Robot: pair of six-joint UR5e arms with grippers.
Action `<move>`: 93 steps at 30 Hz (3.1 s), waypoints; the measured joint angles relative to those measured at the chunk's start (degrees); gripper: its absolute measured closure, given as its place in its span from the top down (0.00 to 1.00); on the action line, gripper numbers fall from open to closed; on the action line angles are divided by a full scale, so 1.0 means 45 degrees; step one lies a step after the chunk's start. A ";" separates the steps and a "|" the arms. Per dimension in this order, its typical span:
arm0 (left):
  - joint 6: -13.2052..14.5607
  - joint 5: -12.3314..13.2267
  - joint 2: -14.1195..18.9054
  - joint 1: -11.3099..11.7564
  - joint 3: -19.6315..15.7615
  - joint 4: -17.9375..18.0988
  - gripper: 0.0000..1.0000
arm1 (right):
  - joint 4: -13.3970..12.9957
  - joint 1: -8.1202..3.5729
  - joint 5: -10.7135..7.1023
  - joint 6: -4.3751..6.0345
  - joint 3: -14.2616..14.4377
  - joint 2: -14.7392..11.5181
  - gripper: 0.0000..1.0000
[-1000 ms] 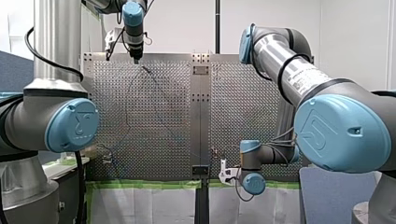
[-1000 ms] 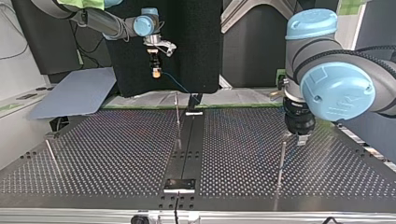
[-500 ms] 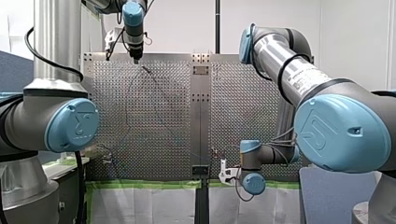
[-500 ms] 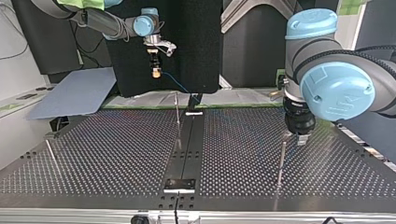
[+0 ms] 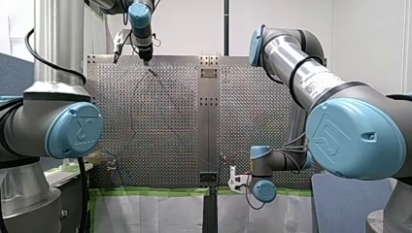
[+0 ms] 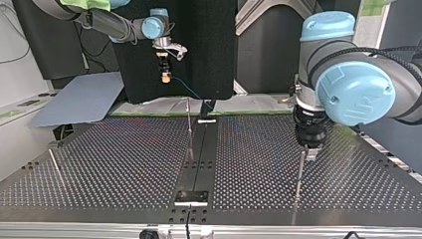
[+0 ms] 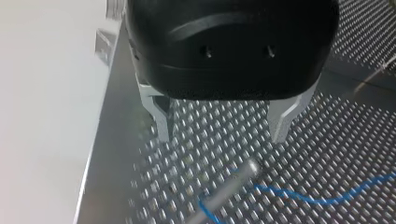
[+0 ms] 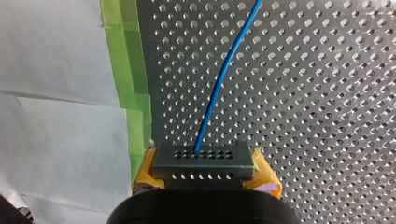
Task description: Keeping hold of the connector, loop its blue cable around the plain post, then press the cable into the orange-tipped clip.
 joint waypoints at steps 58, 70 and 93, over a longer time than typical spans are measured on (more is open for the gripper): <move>0.5294 -0.2784 -0.3995 -0.1607 0.0390 0.4440 0.99 | 0.0103 0.0068 0.0059 0.0118 0.0003 0.0000 0.00; 0.5625 -0.3239 -0.5054 -0.1482 0.0389 0.4661 0.99 | 0.0093 0.0076 0.0074 0.0118 0.0002 0.0000 0.00; 0.5696 -0.3336 -0.5720 -0.1021 0.0042 0.5310 0.99 | 0.0082 0.0113 0.0078 0.0118 0.0002 0.0000 0.00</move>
